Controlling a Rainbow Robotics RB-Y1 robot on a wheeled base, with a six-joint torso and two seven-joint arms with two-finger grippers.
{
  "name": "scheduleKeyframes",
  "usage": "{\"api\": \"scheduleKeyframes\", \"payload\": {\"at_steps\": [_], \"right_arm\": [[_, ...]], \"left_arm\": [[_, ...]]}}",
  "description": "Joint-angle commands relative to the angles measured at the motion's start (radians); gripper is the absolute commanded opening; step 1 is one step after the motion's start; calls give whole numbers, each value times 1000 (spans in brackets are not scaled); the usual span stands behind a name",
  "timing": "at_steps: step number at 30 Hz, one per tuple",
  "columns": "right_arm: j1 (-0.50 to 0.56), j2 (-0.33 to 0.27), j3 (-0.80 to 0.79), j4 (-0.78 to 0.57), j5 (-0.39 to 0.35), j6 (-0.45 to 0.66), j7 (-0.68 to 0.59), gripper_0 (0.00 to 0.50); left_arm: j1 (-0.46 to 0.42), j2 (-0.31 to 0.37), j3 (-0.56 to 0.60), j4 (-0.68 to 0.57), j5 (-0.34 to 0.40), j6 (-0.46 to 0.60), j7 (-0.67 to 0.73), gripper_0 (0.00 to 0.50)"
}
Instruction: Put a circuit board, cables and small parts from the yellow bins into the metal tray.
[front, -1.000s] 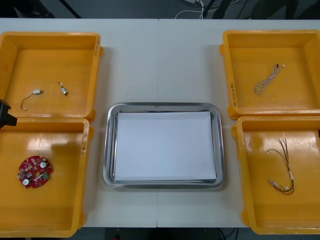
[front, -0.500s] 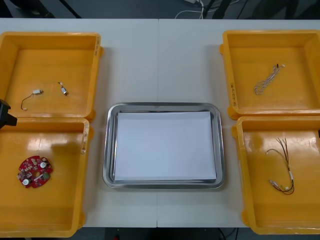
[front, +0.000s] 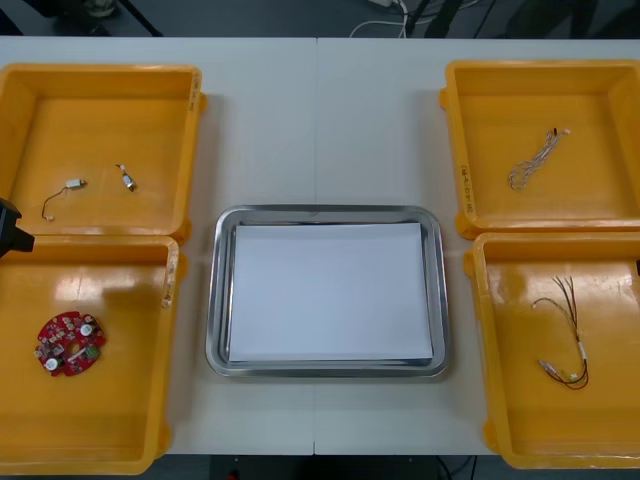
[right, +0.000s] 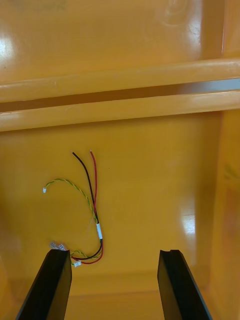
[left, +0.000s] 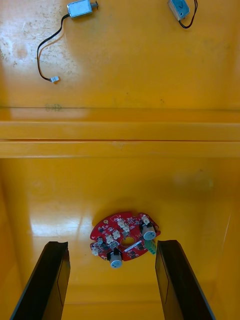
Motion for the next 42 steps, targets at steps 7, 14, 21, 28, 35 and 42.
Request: {"api": "scheduleKeyframes", "payload": {"at_steps": [7, 14, 21, 28, 35, 42], "right_arm": [[9, 2, 10, -27, 4, 5, 8, 500], [9, 2, 10, -27, 4, 5, 8, 500], [9, 2, 10, -27, 4, 5, 8, 500], [9, 2, 10, -27, 4, 5, 8, 500], [9, 2, 10, -27, 4, 5, 8, 500], [9, 2, 10, -27, 4, 5, 8, 500]], "left_arm": [[13, 51, 33, -30, 8, -10, -67, 500], [13, 51, 33, -30, 8, -10, -67, 500], [13, 51, 33, -30, 8, -10, -67, 500], [13, 51, 33, -30, 8, -10, -67, 500], [13, 51, 33, -30, 8, -10, -67, 500], [13, 51, 33, -30, 8, -10, -67, 500]]}}
